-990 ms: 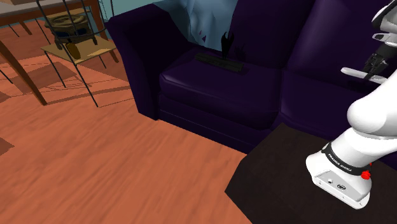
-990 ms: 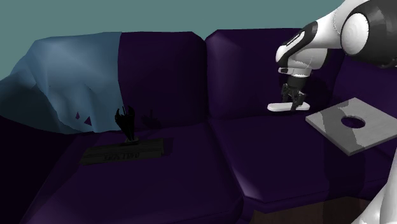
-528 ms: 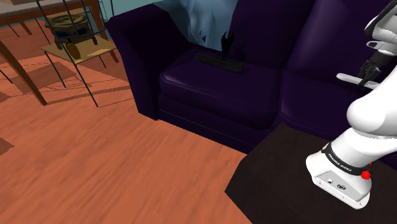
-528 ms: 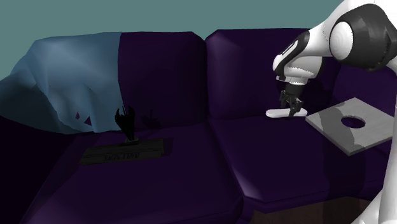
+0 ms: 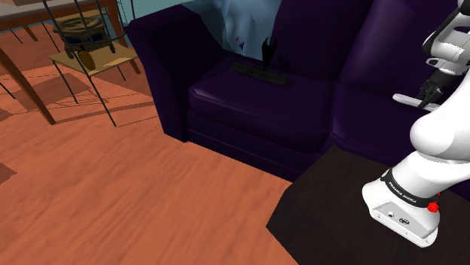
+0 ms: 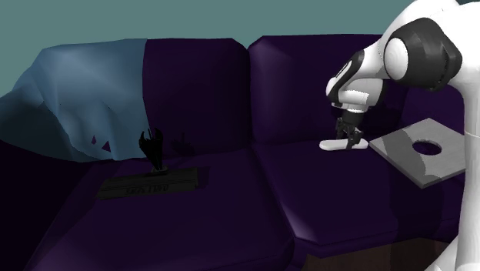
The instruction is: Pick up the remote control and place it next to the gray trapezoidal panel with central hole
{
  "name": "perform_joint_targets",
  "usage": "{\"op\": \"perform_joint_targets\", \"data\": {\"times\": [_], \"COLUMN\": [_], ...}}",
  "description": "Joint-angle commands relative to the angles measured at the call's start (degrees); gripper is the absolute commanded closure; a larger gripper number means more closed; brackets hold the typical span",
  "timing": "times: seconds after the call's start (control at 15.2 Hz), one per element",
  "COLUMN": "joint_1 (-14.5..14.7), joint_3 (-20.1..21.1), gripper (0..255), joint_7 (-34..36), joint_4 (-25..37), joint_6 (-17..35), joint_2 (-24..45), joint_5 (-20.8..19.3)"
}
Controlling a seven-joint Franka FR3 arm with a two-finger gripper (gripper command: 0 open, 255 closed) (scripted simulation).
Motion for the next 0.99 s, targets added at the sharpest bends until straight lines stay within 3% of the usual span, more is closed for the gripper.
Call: {"op": "perform_joint_targets", "data": {"times": [0.0, 0.66, 0.73, 0.92], "joint_1": [-0.5, -1.36, -1.36, -1.36], "joint_3": [0.7, 1.82, 1.82, 1.82], "gripper": [255, 255, 0, 0], "joint_7": [-0.64, -1.6, -1.6, -1.6], "joint_4": [-0.24, -0.34, -0.34, -0.34], "joint_6": [1.18, 2.74, 2.74, 2.74], "joint_2": [1.09, 2.83, 2.83, 2.83], "joint_5": [1.02, 2.53, 2.53, 2.53]}}
